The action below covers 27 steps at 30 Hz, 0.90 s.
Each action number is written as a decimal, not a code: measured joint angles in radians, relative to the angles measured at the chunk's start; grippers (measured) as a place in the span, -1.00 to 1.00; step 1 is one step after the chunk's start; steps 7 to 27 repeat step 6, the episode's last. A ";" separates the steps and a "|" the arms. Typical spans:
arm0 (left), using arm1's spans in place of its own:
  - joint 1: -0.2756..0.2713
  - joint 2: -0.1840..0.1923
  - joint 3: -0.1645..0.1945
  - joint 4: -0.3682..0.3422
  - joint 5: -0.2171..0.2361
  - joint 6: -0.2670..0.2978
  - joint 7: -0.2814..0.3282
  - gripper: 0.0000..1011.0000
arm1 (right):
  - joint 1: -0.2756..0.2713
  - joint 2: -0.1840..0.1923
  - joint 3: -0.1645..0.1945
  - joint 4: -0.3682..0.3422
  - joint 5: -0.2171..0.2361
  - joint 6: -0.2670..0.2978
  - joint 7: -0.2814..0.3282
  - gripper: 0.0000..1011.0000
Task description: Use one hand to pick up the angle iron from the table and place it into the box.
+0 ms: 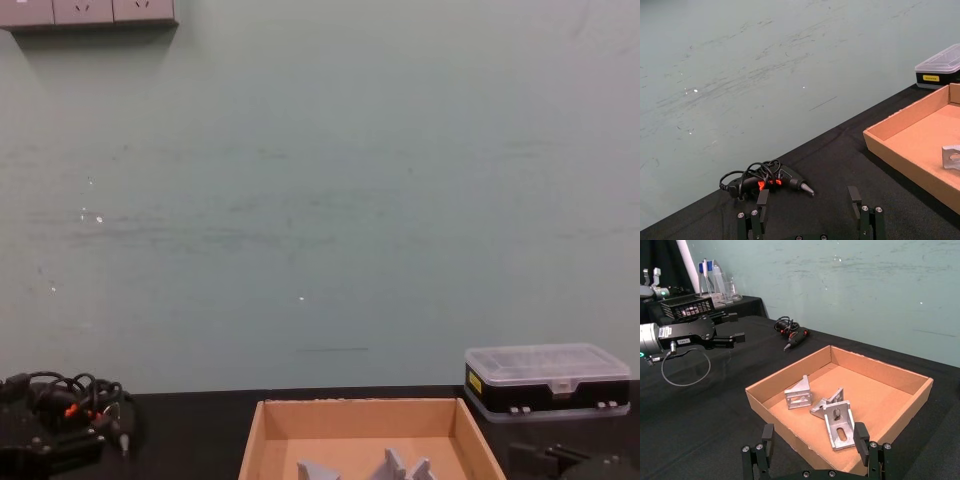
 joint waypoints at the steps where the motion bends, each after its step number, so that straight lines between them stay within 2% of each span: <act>1: 0.000 0.000 0.000 0.000 0.000 0.000 0.000 0.98 | 0.000 0.000 0.000 0.000 0.000 0.000 0.000 0.99; 27: 0.000 0.000 0.000 0.000 0.000 0.000 0.000 0.98 | 0.000 0.000 0.000 0.000 0.000 0.000 0.000 0.99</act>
